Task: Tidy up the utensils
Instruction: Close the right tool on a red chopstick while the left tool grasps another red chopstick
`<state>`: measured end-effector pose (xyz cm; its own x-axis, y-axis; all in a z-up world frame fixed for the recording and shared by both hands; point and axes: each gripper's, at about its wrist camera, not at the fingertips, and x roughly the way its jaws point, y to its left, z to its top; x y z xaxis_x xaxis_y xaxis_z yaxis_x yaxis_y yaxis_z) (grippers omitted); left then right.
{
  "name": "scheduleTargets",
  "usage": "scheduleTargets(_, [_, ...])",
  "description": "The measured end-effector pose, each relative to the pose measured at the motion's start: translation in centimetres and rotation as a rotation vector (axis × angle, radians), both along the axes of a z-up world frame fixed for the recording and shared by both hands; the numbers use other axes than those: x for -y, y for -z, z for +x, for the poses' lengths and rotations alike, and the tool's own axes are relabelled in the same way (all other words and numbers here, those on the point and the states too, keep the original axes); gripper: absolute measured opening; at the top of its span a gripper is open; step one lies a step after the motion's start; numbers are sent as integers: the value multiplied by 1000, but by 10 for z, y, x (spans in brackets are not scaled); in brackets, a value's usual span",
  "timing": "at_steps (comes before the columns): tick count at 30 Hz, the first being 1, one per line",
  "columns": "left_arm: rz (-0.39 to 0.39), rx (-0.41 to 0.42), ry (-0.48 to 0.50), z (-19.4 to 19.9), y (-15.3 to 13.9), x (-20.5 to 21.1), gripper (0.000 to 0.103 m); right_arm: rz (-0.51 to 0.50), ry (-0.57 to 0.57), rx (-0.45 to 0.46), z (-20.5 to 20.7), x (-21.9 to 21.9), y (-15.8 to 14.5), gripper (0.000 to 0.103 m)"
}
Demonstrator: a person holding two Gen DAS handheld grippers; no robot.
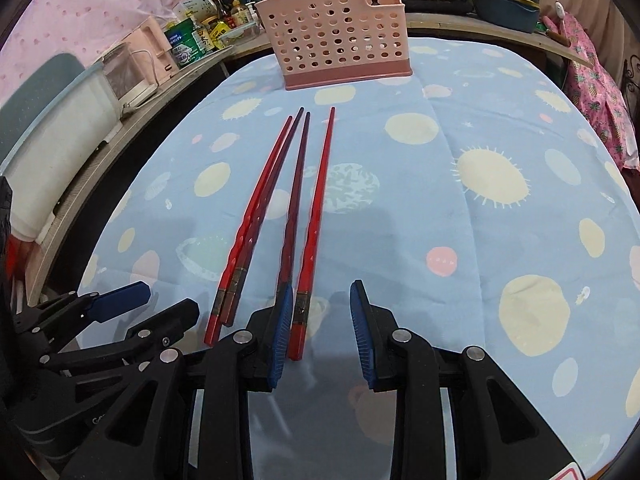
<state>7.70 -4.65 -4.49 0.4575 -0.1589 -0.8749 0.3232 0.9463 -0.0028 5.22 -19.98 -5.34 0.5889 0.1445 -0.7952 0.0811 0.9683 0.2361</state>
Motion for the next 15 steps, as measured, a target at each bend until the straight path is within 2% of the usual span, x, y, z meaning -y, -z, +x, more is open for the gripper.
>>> scheduleTargets(9, [-3, -4, 16, -3, 3, 6, 54, -5, -26, -10, 3, -5, 5, 16])
scheduleTargets(15, [-9, -3, 22, -5, 2, 8, 54, -3, -28, -13, 2, -3, 5, 16])
